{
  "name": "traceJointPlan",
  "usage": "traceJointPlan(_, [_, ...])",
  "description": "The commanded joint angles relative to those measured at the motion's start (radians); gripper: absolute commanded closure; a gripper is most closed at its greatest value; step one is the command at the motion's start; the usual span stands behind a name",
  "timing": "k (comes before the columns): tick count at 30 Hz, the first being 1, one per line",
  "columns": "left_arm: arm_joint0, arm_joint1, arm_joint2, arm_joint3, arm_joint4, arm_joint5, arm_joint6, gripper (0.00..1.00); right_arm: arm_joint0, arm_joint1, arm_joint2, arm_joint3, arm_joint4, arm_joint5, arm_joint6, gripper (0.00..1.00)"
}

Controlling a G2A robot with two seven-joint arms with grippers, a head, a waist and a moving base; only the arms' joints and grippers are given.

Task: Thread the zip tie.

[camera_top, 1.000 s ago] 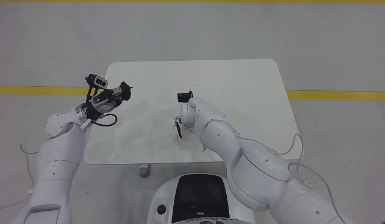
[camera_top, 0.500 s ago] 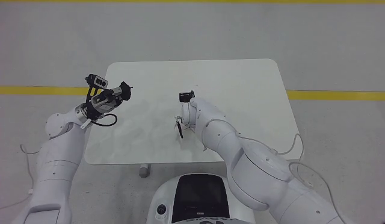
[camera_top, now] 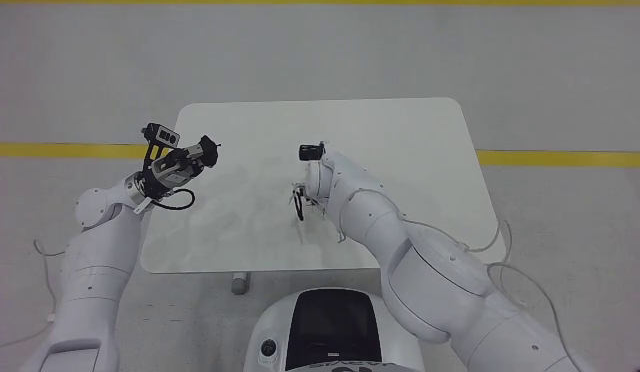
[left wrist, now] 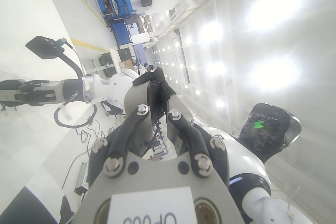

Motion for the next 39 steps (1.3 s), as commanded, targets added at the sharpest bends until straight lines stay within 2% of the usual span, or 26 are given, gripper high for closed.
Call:
traceJointPlan(1, [0.0,0.0,0.0,0.0,0.0,0.0,0.0,1.0,0.001,0.006,0.007,0.001,0.006,-0.014,-0.006,1.0])
traceJointPlan(11, [0.0,0.0,0.0,0.0,0.0,0.0,0.0,1.0,-0.004,0.034,0.046,-0.011,0.049,-0.101,-0.039,1.0])
traceJointPlan(24, [0.0,0.0,0.0,0.0,0.0,0.0,0.0,1.0,-0.002,0.079,0.1,-0.027,0.109,-0.207,-0.013,1.0])
traceJointPlan(34, [0.0,0.0,0.0,0.0,0.0,0.0,0.0,1.0,-0.002,0.086,0.106,-0.032,0.112,-0.211,-0.007,1.0])
traceJointPlan(39, [0.0,0.0,0.0,0.0,0.0,0.0,0.0,1.0,-0.02,0.104,0.125,-0.048,0.131,-0.242,-0.032,1.0])
